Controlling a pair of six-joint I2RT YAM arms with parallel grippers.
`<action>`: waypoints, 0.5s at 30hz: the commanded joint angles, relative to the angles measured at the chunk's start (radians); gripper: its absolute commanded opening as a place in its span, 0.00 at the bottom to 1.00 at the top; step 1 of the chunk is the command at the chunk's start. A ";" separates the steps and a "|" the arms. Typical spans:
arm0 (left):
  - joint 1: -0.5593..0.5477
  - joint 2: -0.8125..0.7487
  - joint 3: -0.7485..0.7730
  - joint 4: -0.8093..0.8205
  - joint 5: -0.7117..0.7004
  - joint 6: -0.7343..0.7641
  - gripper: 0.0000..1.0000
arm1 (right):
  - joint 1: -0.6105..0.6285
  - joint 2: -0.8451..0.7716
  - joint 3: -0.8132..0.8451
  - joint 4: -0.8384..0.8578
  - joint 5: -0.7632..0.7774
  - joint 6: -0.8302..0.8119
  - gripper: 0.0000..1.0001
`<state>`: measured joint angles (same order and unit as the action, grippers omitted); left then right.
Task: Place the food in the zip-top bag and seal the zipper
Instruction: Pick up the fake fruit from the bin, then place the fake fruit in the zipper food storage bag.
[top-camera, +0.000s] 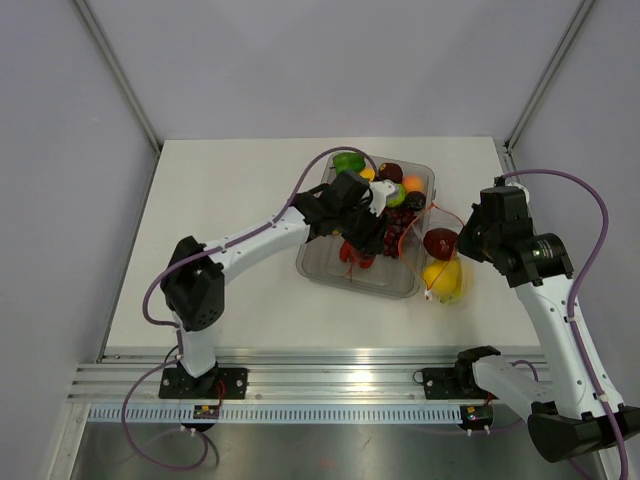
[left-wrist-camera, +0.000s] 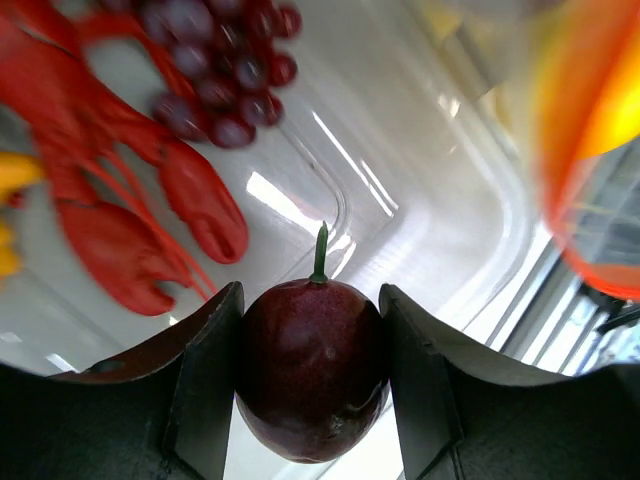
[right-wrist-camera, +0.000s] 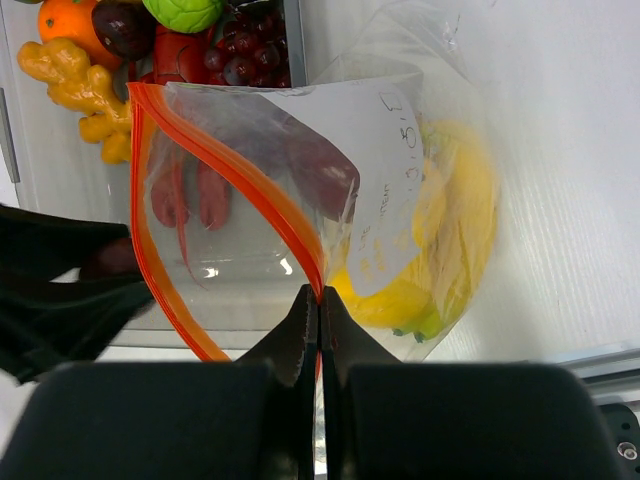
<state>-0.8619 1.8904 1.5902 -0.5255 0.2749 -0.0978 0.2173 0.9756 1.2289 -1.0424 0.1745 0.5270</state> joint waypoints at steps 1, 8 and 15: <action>0.020 -0.080 0.068 -0.001 0.027 0.001 0.36 | 0.005 -0.008 0.009 0.016 0.019 -0.007 0.00; 0.020 -0.143 0.210 -0.013 0.102 -0.034 0.36 | 0.005 -0.008 0.009 0.019 0.017 -0.004 0.00; -0.018 -0.117 0.258 0.117 0.250 -0.163 0.33 | 0.007 -0.002 0.007 0.028 0.005 -0.001 0.00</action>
<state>-0.8524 1.7840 1.7870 -0.4976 0.4294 -0.1913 0.2173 0.9756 1.2289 -1.0416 0.1734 0.5274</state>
